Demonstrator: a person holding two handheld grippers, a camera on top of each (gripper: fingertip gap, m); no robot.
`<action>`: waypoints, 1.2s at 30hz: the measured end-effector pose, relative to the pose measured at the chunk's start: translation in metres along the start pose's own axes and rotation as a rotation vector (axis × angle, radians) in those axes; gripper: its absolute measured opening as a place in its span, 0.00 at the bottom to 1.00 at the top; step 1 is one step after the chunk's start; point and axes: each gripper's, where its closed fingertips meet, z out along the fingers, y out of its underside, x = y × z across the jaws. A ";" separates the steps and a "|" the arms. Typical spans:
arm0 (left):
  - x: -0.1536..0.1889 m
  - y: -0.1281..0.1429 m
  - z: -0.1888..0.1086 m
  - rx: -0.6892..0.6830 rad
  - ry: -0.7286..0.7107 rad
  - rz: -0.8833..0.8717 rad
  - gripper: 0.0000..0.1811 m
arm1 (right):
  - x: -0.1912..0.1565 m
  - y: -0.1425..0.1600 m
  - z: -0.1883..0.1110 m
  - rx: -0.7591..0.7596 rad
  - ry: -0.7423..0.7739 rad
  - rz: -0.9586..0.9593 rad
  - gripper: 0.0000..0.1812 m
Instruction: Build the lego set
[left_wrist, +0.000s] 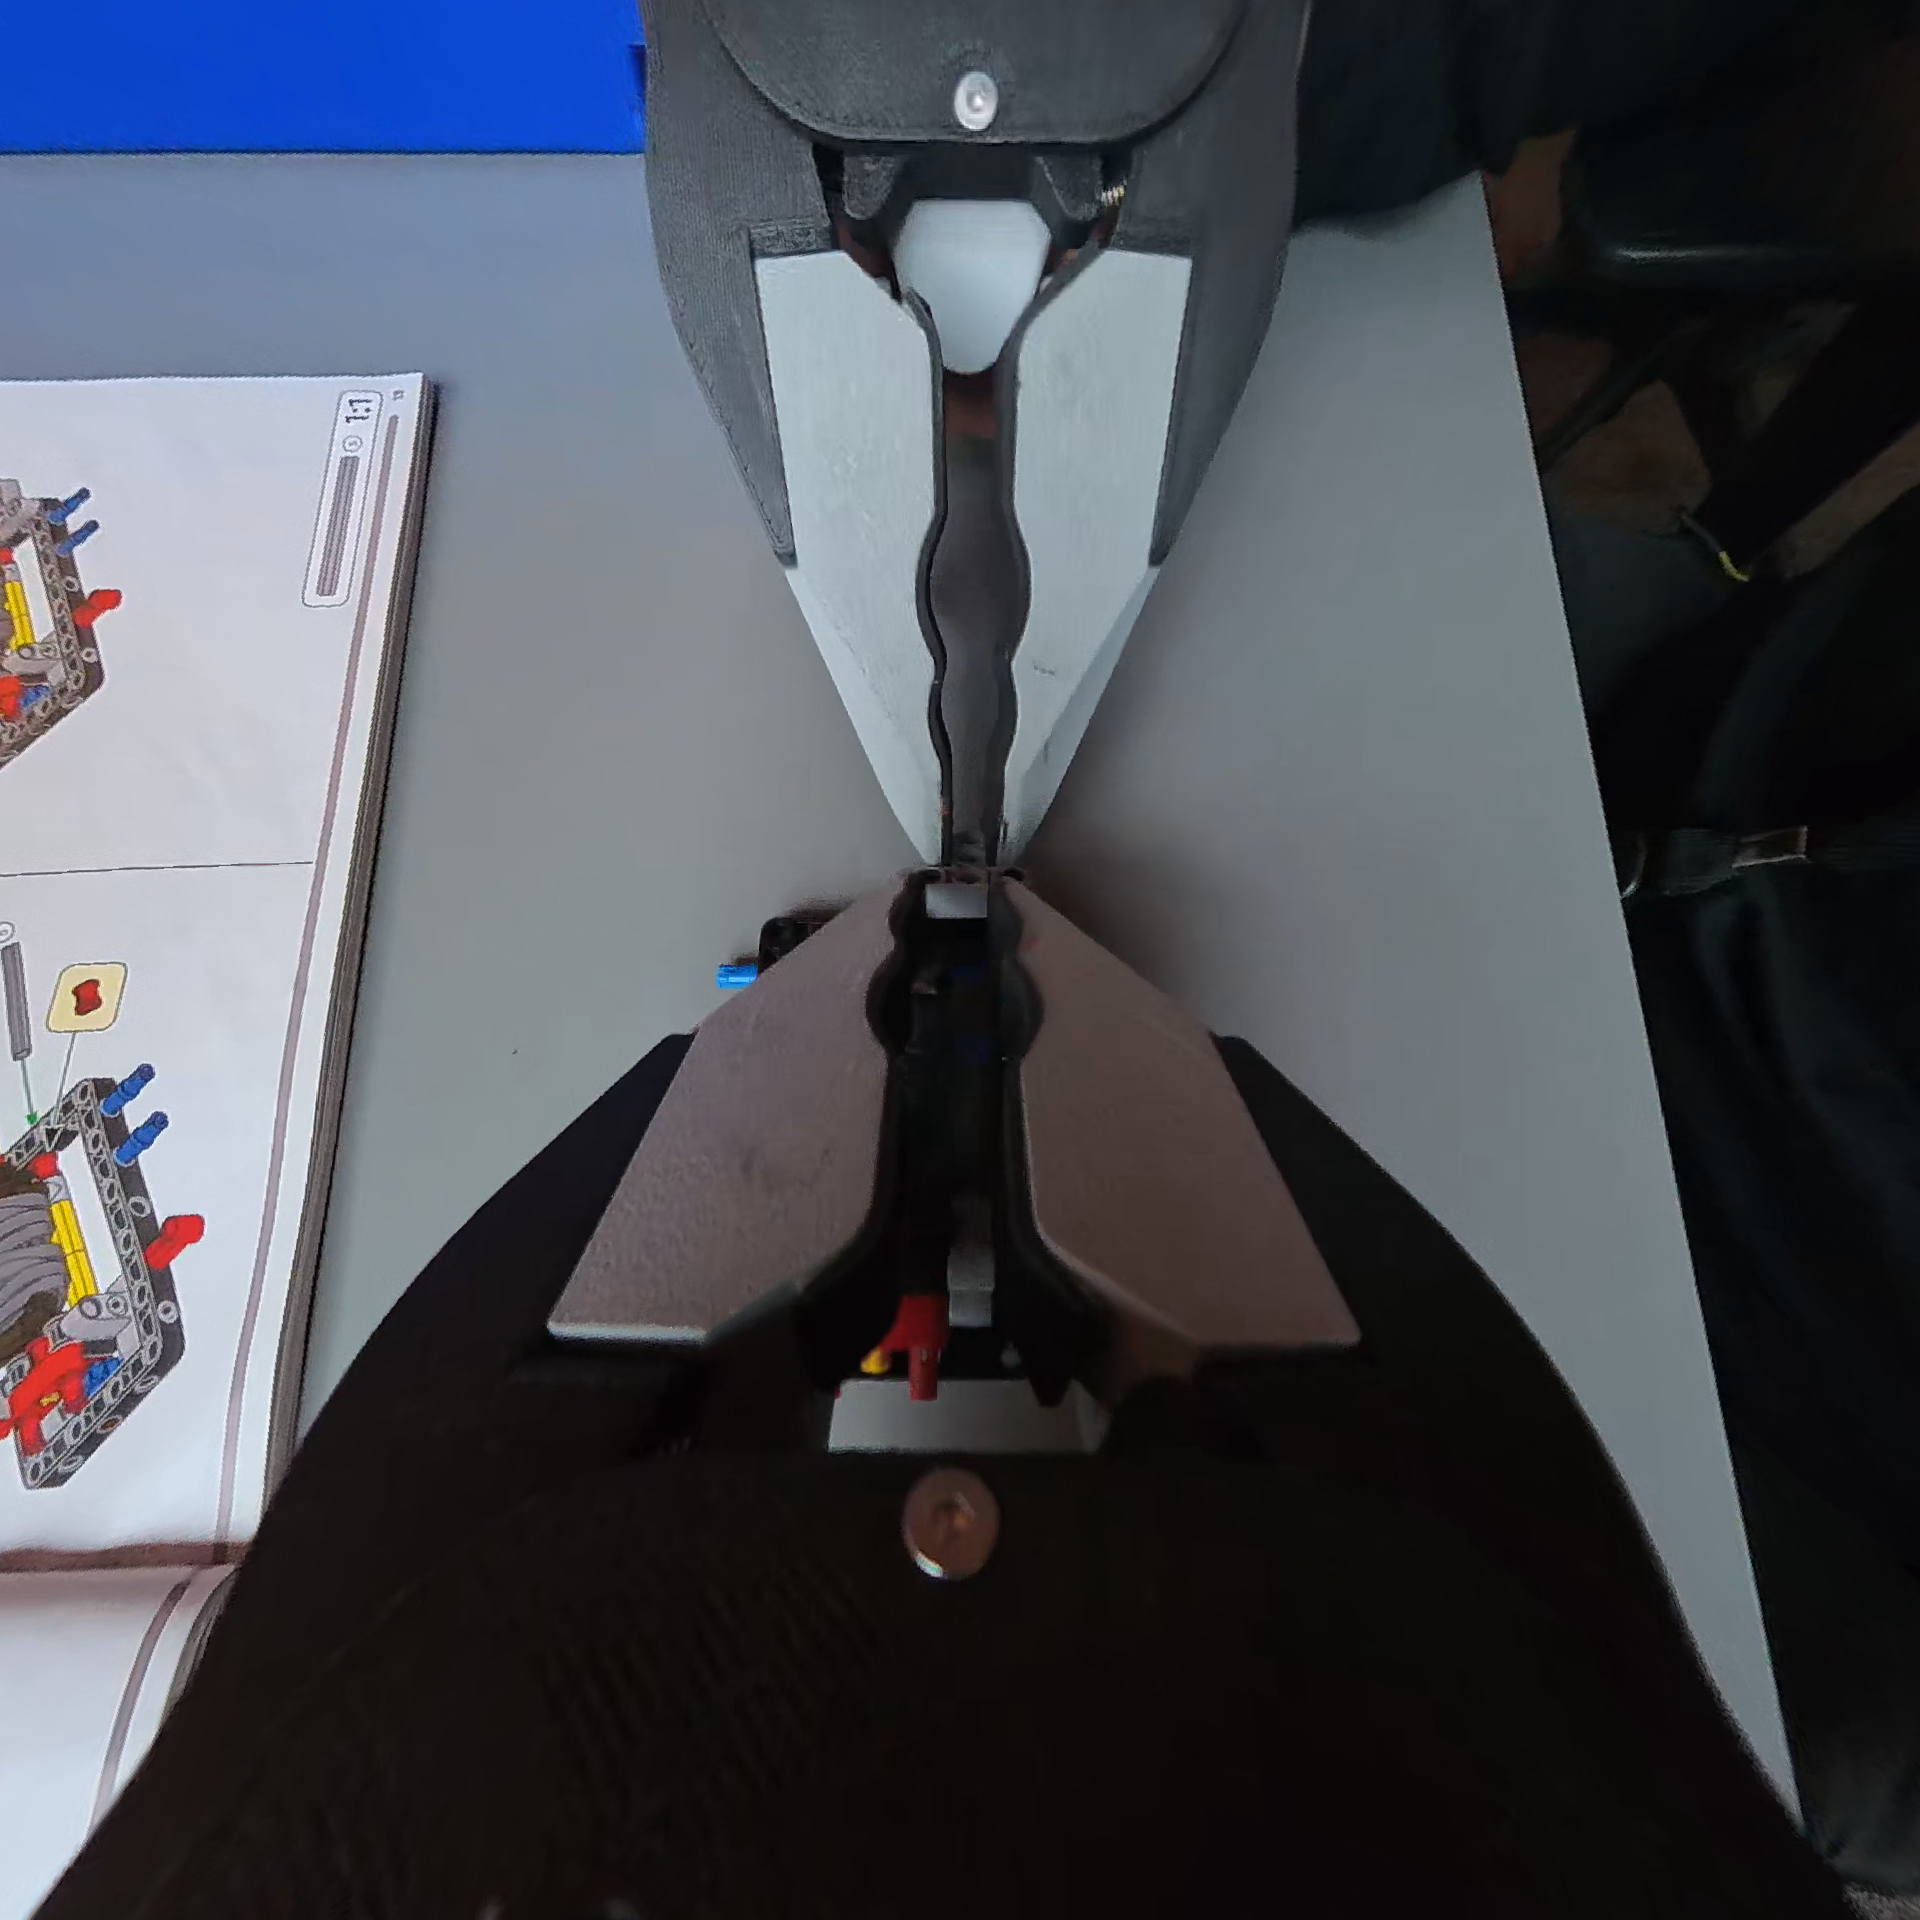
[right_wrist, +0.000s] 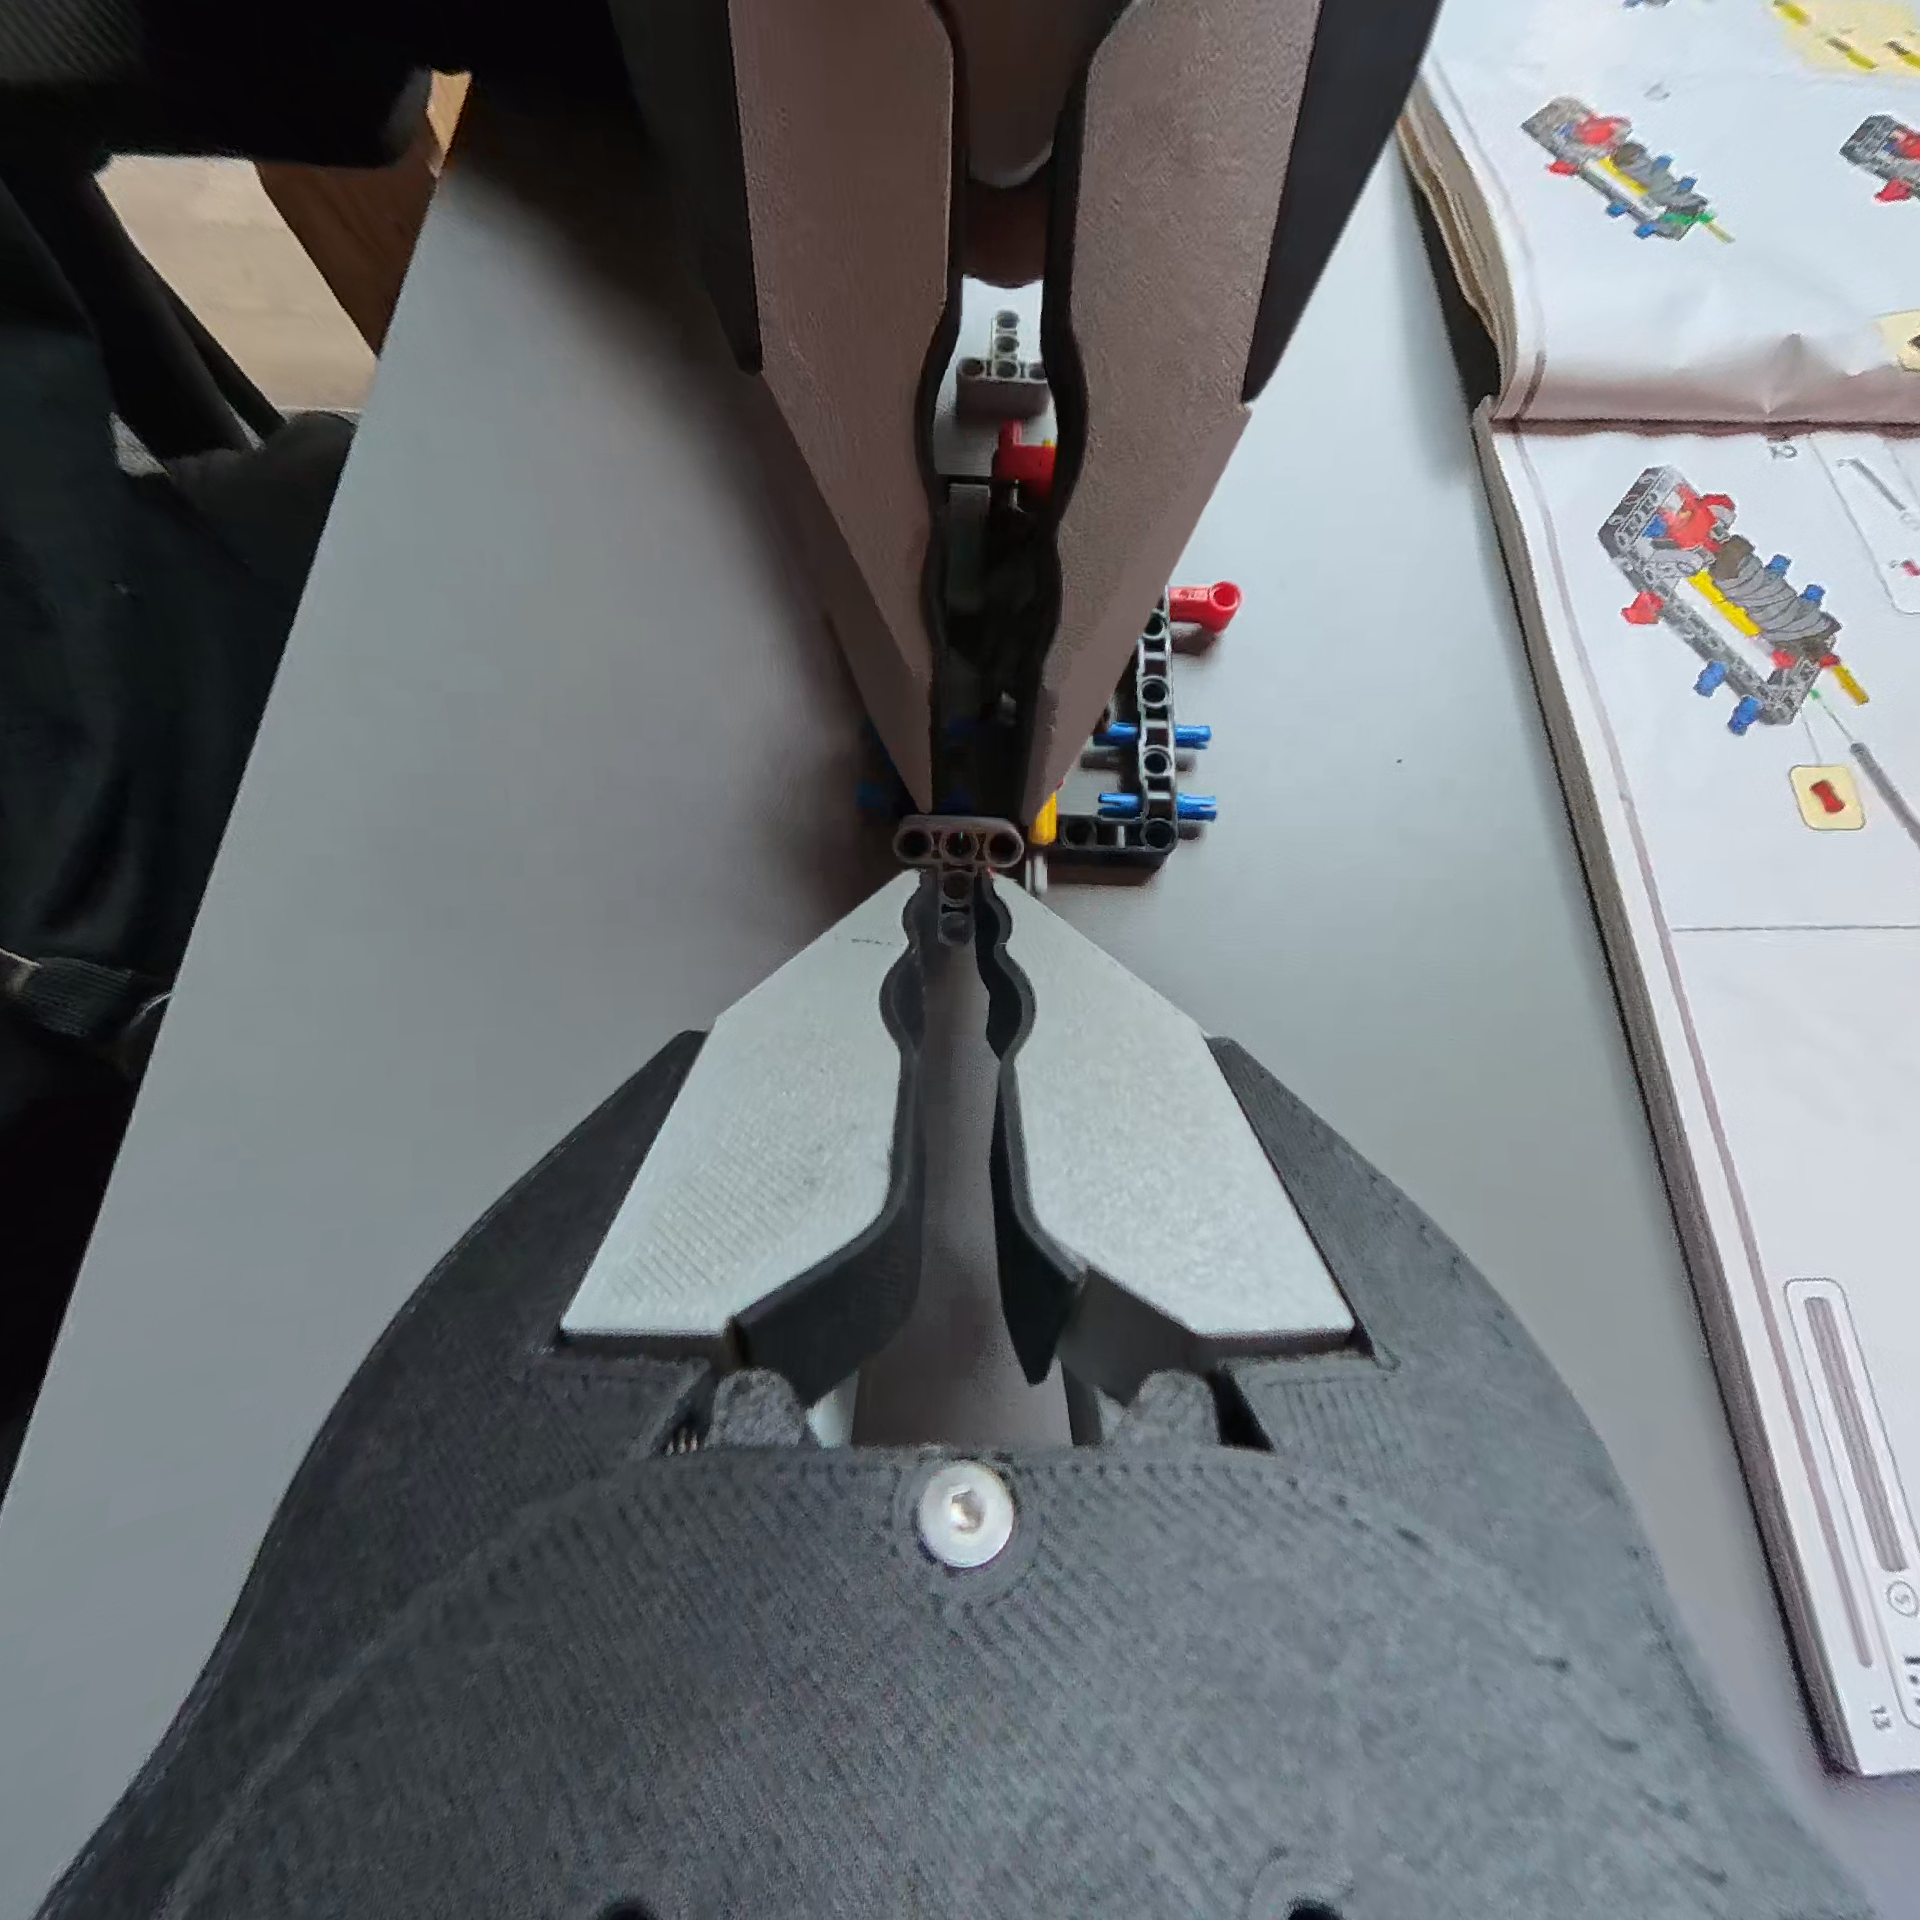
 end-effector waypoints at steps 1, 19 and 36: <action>0.000 0.000 0.000 -0.006 -0.005 0.007 0.06 | 0.000 -0.002 0.000 0.006 0.013 -0.012 0.03; -0.012 0.008 -0.023 -0.016 -0.034 0.054 0.00 | 0.001 -0.008 -0.007 -0.099 0.098 -0.026 0.02; 0.008 0.002 -0.001 -0.011 -0.015 0.065 0.05 | 0.001 -0.005 -0.002 -0.410 0.072 -0.062 0.02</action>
